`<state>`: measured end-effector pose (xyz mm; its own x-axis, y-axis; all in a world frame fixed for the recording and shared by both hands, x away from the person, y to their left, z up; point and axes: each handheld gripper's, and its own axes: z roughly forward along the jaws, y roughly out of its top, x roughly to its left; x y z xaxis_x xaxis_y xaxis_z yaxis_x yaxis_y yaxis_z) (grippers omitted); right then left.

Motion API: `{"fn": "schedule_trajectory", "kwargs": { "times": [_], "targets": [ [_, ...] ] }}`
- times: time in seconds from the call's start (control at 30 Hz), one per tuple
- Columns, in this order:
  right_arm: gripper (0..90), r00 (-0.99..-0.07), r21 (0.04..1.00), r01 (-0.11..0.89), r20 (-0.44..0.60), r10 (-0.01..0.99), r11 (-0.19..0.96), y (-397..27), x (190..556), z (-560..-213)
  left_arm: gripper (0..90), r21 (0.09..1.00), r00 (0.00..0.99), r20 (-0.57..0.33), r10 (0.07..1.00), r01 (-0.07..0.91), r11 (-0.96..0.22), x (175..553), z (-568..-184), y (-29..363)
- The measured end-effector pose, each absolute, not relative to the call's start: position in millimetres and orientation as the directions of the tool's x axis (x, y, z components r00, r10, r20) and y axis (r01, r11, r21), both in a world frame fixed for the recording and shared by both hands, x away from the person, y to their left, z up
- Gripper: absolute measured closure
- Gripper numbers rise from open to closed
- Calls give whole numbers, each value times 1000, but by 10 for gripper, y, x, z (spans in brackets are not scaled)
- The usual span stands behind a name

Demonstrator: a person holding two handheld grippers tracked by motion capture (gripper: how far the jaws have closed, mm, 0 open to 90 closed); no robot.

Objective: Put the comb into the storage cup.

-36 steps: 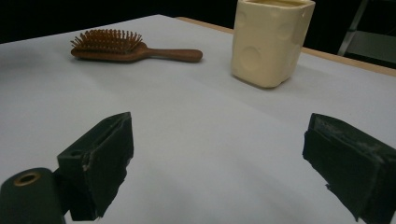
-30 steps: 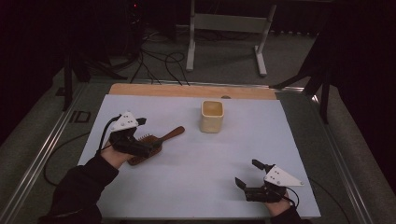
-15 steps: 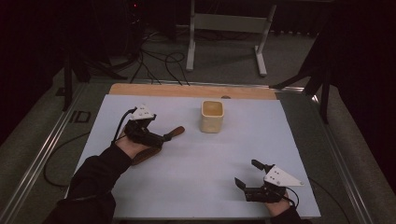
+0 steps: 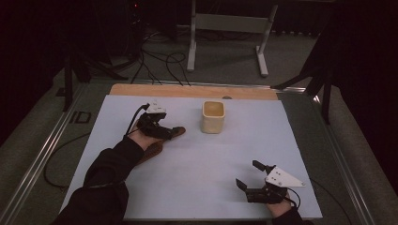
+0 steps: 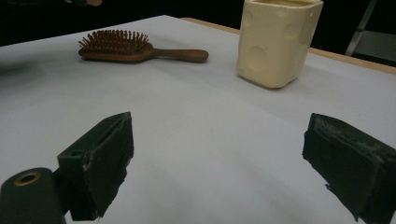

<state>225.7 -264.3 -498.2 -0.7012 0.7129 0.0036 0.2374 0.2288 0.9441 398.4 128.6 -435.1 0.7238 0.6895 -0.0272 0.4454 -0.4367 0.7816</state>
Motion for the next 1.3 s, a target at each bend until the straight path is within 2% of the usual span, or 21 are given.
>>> {"fn": "schedule_trajectory", "kwargs": {
  "times": [0.17,0.33,0.5,0.83,1.07,1.3],
  "targets": [
    [88,-704,944,239,8,710,227,-2635,2251,-4981,219,770,699,-30,715,473,-429,4058,-4402,1234],
    [88,-706,944,240,11,708,225,-2641,2254,-4985,333,746,657,-43,753,522,-413,4190,-4494,1219],
    [88,-709,944,237,7,706,229,-2636,2252,-4983,461,723,642,-57,765,555,-411,4270,-4564,1186],
    [88,-709,945,235,8,705,226,-2639,2244,-4976,710,671,593,-10,805,601,-434,4346,-4714,1077],
    [88,-711,945,236,10,703,225,-2638,2243,-4976,897,629,528,-47,848,675,-386,4442,-4823,1088],
    [88,-714,944,238,13,700,226,-2635,2245,-4979,900,579,503,-56,862,720,-382,4513,-4877,1041]
  ]
}}
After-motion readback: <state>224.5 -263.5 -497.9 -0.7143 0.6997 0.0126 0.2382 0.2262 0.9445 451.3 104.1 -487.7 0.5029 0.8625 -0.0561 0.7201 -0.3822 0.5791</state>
